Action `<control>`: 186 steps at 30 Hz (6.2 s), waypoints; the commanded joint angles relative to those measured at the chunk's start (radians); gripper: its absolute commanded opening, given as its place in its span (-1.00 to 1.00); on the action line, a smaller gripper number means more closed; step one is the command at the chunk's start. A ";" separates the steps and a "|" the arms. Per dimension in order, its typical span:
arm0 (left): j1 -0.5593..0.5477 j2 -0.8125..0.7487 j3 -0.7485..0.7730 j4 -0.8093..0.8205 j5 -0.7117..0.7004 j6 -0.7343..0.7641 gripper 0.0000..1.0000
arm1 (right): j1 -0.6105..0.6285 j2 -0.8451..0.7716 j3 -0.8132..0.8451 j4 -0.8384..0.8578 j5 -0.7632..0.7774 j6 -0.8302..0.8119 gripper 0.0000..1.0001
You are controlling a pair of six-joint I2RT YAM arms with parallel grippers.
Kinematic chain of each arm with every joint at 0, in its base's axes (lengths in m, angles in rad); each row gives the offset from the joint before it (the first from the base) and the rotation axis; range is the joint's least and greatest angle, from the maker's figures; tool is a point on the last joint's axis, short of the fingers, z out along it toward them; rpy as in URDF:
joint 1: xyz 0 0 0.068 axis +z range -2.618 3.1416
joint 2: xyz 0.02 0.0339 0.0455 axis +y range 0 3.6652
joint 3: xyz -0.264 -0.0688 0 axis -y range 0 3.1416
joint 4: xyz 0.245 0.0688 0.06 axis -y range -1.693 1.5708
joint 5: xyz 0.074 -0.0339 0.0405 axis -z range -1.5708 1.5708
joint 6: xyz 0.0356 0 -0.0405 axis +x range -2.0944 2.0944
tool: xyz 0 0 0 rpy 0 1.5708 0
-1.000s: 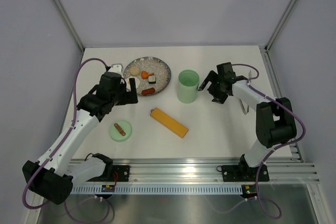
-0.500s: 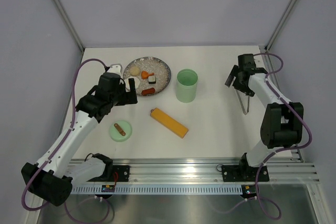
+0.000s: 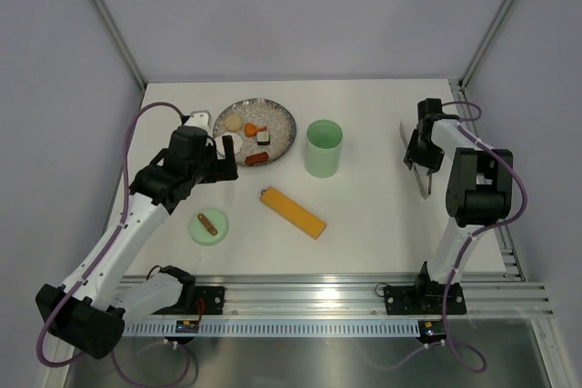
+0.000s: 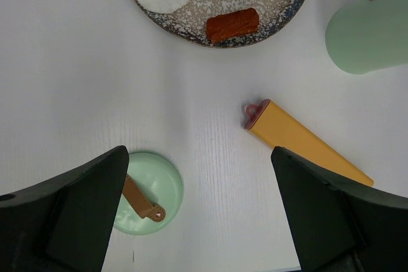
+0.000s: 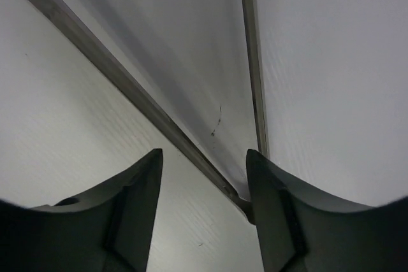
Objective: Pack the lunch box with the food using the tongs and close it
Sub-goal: Move the packing box to the center of the board, then move the clamp to the center of the board, then pick up the clamp at the center of the board.
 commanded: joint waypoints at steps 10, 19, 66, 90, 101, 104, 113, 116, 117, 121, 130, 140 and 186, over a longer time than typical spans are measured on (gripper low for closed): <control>-0.005 -0.020 0.037 0.022 0.012 -0.001 0.98 | -0.001 -0.027 0.012 0.004 -0.152 0.026 -0.72; -0.005 -0.015 0.037 0.029 0.023 -0.004 0.98 | 0.039 -0.146 -0.120 0.039 -0.229 0.125 -1.00; -0.615 0.570 0.526 -0.142 -0.008 0.029 0.98 | -0.165 -0.599 -0.224 -0.064 -0.201 0.246 0.77; -0.672 1.215 0.910 0.239 0.072 0.139 0.98 | -0.184 -0.723 -0.315 -0.058 -0.164 0.296 0.82; -0.672 1.357 1.007 0.225 0.064 0.118 0.98 | -0.184 -0.732 -0.309 -0.058 -0.177 0.293 0.83; -0.672 1.368 1.007 0.231 0.078 0.111 0.98 | -0.184 -0.735 -0.309 -0.056 -0.181 0.292 0.83; -0.672 1.414 1.028 0.233 0.071 0.085 0.98 | -0.184 -0.734 -0.327 -0.045 -0.201 0.293 0.84; -0.672 1.420 1.027 0.214 0.063 0.088 0.92 | -0.184 -0.738 -0.327 -0.045 -0.198 0.293 0.84; -0.672 1.419 1.025 0.207 0.063 0.088 0.87 | -0.184 -0.740 -0.329 -0.045 -0.200 0.293 0.84; -0.672 1.404 1.022 0.185 0.086 0.093 0.34 | -0.184 -0.743 -0.329 -0.044 -0.204 0.298 0.84; -0.673 1.267 0.958 0.159 0.136 0.117 -0.50 | -0.184 -0.751 -0.327 -0.041 -0.212 0.304 0.84; -0.673 0.956 0.833 0.046 0.156 0.162 -0.61 | -0.184 -0.772 -0.316 -0.053 -0.201 0.295 0.83; -0.304 0.202 0.326 -0.243 0.135 0.075 -0.23 | -0.182 -0.800 -0.346 -0.031 -0.272 0.295 0.84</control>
